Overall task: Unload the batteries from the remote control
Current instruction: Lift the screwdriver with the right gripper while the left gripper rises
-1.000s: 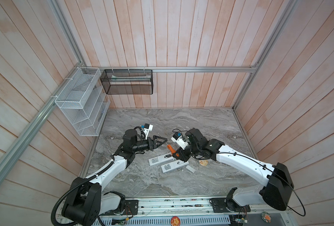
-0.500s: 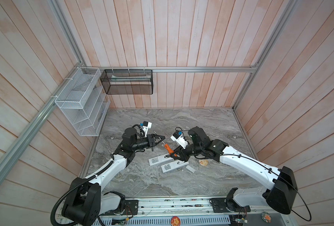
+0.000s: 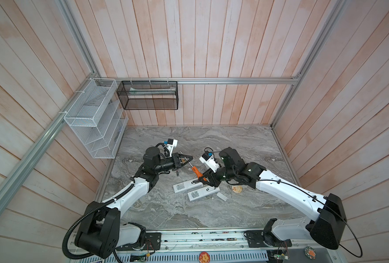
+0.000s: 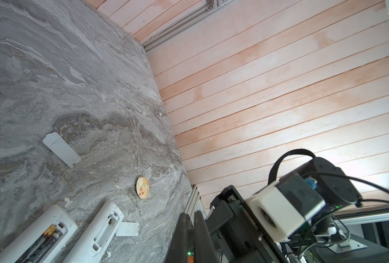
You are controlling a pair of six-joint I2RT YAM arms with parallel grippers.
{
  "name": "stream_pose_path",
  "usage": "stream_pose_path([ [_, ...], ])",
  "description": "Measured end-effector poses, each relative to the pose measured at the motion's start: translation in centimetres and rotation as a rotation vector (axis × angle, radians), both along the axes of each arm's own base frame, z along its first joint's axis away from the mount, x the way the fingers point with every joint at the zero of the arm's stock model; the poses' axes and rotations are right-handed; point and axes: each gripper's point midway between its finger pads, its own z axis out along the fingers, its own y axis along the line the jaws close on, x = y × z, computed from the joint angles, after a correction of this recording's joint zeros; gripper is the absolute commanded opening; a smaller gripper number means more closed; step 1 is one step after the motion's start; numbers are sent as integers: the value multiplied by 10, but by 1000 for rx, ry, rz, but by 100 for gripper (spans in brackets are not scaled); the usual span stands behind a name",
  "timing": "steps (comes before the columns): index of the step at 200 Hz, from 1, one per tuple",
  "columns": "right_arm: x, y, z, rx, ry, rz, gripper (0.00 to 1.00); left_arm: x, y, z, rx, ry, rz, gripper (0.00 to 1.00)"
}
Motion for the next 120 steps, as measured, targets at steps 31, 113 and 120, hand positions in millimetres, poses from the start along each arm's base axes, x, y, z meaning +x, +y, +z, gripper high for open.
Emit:
stream_pose_path([
  [31,34,-40,22,215,57,-201,98,7,3,10,-38,-35,43,0],
  [113,18,-44,54,702,441,-213,96,3,19,55,-246,-249,146,0],
  [120,16,-41,61,727,446,-190,94,1,20,60,-262,-266,144,0],
])
